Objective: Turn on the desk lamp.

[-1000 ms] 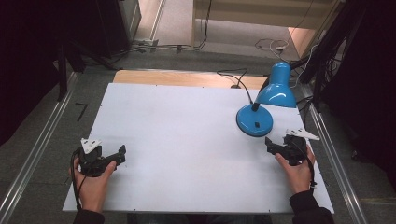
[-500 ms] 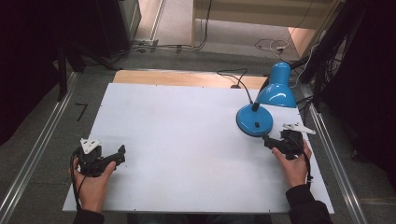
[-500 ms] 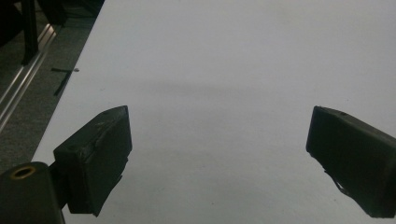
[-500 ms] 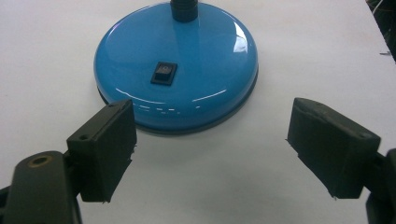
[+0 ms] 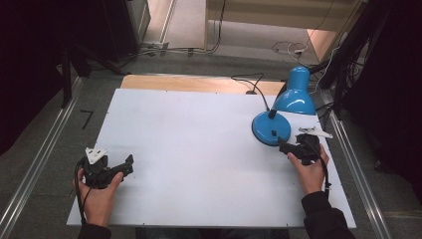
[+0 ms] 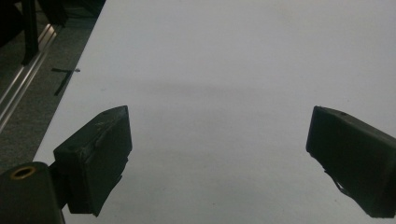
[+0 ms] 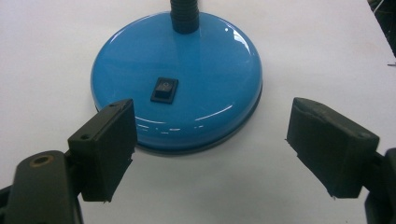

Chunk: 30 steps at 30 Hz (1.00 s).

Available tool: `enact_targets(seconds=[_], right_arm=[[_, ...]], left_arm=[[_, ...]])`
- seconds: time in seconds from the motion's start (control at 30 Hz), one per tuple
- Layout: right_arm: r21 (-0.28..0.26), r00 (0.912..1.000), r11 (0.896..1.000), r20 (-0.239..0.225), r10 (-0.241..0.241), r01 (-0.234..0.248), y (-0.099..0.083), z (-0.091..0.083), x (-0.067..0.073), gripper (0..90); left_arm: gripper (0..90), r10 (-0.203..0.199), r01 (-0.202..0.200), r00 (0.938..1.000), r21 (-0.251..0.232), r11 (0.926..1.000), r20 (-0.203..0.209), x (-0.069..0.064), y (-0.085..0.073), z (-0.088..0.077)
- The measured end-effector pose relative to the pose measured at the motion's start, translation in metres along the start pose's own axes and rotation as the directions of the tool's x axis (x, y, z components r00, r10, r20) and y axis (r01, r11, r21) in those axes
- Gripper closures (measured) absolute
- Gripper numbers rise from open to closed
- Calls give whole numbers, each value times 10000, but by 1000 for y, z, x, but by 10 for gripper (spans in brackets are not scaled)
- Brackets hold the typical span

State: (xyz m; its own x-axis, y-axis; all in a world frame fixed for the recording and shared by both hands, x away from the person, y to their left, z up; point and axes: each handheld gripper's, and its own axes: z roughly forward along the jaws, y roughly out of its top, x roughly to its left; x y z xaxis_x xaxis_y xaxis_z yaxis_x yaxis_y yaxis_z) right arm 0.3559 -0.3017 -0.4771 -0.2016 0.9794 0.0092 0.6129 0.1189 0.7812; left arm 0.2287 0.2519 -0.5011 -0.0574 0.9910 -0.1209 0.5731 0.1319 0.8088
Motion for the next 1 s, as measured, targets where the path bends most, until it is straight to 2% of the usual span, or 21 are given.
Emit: enact_targets(seconds=[0.67, 1.0], right_arm=[[-145, 10000, 9999, 6, -62, 63, 17, 18, 8, 185], [-154, 9998, 9998, 120, -136, 138, 21, 28, 8, 244]], left_arm=[[76, -47, 47, 10000, 6, 10000, 8, 1, 0, 0], [76, -35, 35, 10000, 36, 10000, 39, 2, 0, 1]])
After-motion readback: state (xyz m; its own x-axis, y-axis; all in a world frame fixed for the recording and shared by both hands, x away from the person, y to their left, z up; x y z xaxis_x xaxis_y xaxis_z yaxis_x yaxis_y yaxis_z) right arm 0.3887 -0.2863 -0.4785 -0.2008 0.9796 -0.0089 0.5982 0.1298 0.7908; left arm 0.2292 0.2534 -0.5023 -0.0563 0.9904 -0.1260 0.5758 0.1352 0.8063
